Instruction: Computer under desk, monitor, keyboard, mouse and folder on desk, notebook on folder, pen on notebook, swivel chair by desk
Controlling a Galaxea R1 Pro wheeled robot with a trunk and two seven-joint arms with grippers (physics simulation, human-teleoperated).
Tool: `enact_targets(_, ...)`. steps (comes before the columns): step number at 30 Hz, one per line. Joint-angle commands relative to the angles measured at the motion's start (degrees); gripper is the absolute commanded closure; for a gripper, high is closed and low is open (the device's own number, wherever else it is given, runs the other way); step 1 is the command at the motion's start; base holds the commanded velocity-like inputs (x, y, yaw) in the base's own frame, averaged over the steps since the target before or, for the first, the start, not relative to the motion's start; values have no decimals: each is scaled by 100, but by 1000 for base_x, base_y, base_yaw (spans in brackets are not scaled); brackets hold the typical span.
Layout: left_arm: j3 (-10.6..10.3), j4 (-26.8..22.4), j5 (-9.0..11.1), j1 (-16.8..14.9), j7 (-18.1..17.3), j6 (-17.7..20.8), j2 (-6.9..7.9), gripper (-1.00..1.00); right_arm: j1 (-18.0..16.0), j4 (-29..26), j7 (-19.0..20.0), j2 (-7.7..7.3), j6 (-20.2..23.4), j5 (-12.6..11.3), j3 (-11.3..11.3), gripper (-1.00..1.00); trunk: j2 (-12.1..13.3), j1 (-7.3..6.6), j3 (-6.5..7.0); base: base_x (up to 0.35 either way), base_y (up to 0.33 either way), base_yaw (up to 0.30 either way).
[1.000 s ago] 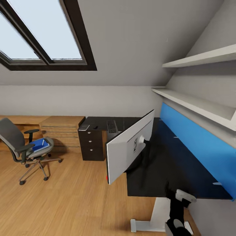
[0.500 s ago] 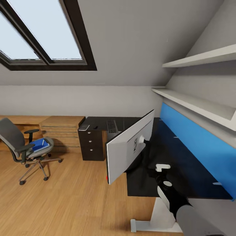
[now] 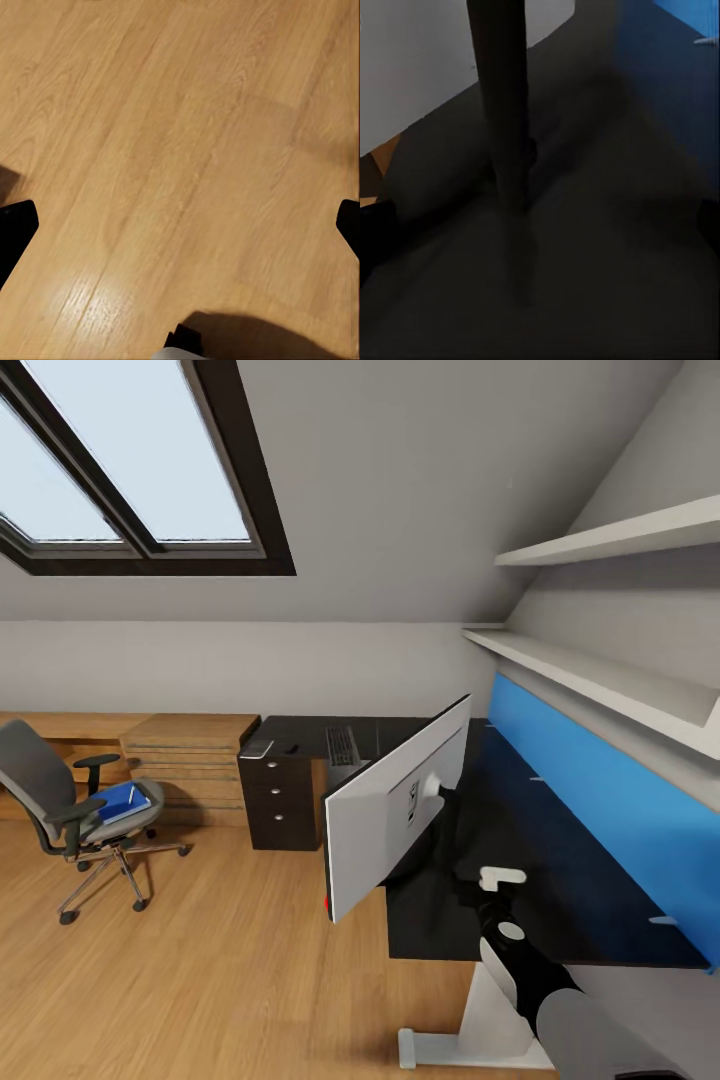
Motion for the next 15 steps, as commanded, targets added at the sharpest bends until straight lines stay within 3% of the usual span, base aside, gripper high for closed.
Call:
enact_targets(1,-47,-10,33,-1,-4,-13,5,-100,-3,6,-45,-3,-26,-57,35,-100,-4,2,-2,0,0,0)
enact_targets(7,-39,-74,38,-1,-487,17,32,-100,-3,13,-111,-5,-30,-52,27,-100,-4,2,-2,4,-6,0)
enact_targets(11,-42,-126,33,-1,-553,52,40,-100,-3,22,-117,-4,-30,-52,28,-100,-4,2,-2,16,-24,0)
enact_targets(12,-7,-715,64,-1,-512,288,150,-100,-3,24,-124,-3,-27,-52,32,-100,-4,2,-2,4,-6,0)
enact_targets(14,23,-1136,82,-1,-421,630,218,-100,-3,24,-126,0,-25,-52,33,-100,-4,2,-2,3,-4,0)
enact_targets(15,65,-1613,88,-1,-261,1160,270,-100,-3,26,-126,2,-24,-52,34,-100,-4,2,-2,2,-2,0)
